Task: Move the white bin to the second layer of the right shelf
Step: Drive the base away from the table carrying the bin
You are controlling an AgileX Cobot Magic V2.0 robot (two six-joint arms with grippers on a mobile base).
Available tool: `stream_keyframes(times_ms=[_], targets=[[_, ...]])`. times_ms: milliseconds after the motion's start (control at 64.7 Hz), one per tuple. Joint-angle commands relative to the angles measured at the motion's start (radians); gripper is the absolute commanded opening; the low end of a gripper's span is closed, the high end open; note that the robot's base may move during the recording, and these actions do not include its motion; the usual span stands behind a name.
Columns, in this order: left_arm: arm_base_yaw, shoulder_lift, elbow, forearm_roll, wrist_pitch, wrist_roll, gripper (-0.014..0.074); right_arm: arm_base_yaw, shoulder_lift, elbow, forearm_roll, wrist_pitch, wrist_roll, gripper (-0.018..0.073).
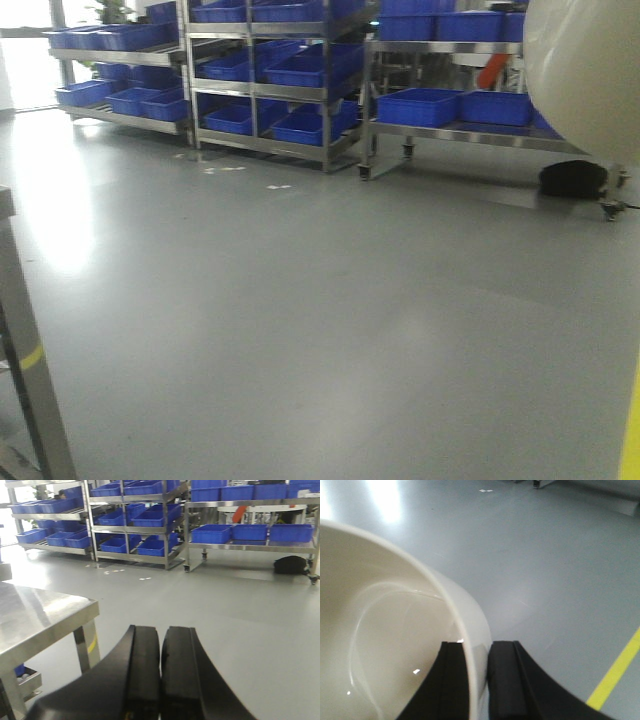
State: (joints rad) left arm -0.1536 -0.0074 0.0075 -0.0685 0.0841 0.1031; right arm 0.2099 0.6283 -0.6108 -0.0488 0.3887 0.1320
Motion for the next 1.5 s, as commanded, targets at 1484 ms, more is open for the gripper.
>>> stream_keyframes(times_ms=[1484], targets=[[-0.007,-0.014,0.037,-0.005,-0.084,-0.004,0.0085,-0.005,-0.001,-0.032,-0.001,-0.100,-0.003,0.0057]])
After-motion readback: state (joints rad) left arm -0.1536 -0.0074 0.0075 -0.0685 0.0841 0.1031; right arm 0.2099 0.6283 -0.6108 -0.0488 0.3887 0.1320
